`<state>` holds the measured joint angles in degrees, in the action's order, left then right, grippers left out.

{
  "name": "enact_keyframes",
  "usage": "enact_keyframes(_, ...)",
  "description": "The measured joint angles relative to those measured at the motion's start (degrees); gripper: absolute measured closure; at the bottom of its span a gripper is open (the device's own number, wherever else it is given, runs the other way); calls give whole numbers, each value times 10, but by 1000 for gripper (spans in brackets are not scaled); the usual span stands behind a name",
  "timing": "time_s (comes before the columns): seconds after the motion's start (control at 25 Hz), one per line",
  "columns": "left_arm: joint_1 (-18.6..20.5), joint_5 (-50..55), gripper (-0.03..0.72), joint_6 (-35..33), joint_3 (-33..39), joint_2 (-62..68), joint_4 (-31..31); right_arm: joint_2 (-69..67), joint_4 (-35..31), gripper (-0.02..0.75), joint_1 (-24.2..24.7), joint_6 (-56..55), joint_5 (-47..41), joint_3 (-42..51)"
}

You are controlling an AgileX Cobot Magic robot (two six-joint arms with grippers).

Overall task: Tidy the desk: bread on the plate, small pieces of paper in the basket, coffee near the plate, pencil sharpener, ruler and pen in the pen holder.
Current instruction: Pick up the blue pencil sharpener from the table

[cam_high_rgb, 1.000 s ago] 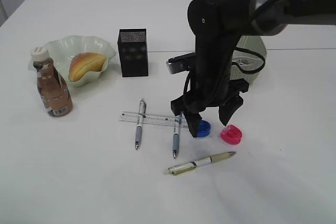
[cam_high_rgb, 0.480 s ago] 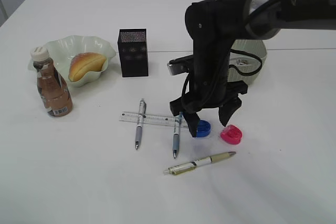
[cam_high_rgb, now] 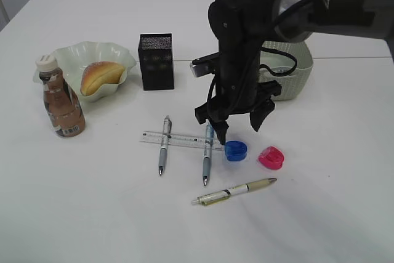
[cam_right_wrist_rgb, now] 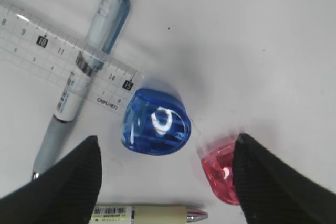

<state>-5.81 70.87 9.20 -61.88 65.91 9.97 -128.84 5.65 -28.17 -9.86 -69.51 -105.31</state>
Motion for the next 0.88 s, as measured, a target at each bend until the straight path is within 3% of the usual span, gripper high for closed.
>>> enact_keyframes(0.88, 0, 0, 255, 0, 0, 0, 0, -31, 7, 173, 0, 4, -1, -4)
